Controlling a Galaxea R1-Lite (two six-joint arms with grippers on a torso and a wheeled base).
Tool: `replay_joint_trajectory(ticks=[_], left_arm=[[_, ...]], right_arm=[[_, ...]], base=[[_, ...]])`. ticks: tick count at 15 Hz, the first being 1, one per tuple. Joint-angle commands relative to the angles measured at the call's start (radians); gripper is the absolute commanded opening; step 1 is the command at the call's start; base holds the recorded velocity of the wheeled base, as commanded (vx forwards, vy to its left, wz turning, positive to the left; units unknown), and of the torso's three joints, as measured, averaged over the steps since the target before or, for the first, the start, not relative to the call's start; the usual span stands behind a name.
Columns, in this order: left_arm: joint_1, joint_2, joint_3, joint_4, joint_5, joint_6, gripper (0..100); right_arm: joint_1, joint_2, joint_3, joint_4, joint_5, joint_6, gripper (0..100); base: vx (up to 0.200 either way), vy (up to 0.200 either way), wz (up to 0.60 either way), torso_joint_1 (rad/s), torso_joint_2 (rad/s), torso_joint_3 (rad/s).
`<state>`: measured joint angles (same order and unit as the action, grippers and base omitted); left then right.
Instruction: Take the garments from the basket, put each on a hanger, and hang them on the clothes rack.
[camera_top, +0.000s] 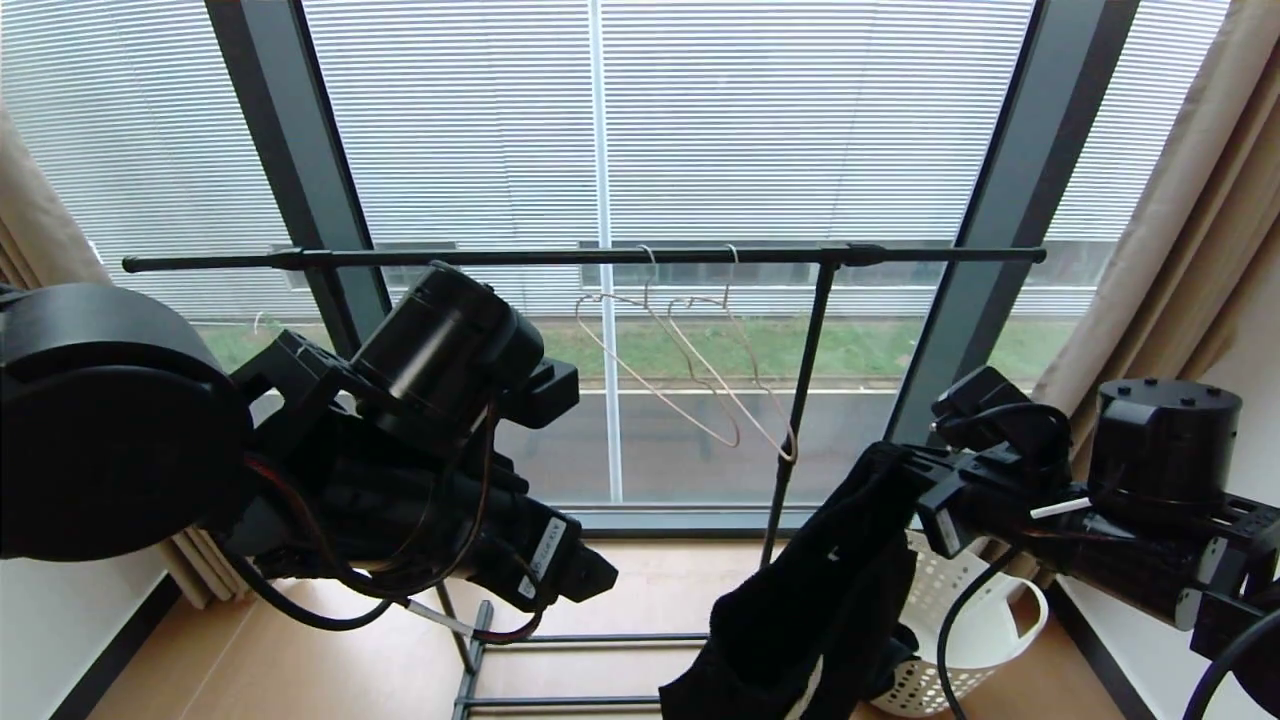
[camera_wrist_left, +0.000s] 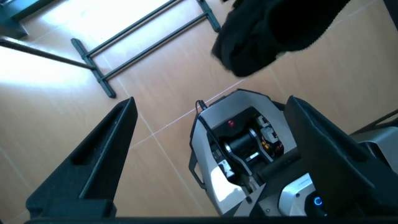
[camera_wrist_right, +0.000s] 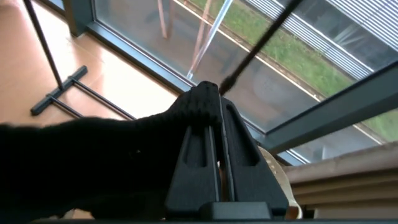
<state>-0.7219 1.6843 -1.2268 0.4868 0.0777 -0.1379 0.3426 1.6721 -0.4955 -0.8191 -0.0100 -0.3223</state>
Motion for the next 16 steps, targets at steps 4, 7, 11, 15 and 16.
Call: replay_joint_trajectory(ticks=[4, 7, 11, 15, 16], left_arm=[[0.013, 0.011, -0.002, 0.001, 0.001, -0.003, 100], [0.021, 0.012, -0.002, -0.001, 0.001, -0.005, 100], [0.030, 0.038, -0.002, -0.025, 0.001, -0.005, 100], [0.035, 0.083, 0.009, -0.119, 0.004, -0.019, 100], [0.035, 0.100, 0.003, -0.128, 0.008, -0.020, 100]], right_arm=[[0.003, 0.001, 0.008, -0.002, -0.001, -0.001, 0], [0.004, 0.001, 0.009, -0.002, -0.001, -0.001, 0], [0.006, 0.003, 0.009, -0.002, -0.002, -0.003, 0], [0.006, 0.001, 0.017, -0.003, -0.019, -0.035, 0], [0.006, 0.001, 0.017, -0.003, -0.019, -0.037, 0]], base=[[0.150, -0.150, 0.00, 0.001, 0.00, 0.004], [0.200, 0.000, 0.00, -0.002, 0.00, 0.006], [0.200, 0.000, 0.00, 0.005, 0.00, 0.005], [0.050, 0.000, 0.00, 0.002, 0.00, -0.001], [0.000, 0.000, 0.00, 0.000, 0.00, 0.000]])
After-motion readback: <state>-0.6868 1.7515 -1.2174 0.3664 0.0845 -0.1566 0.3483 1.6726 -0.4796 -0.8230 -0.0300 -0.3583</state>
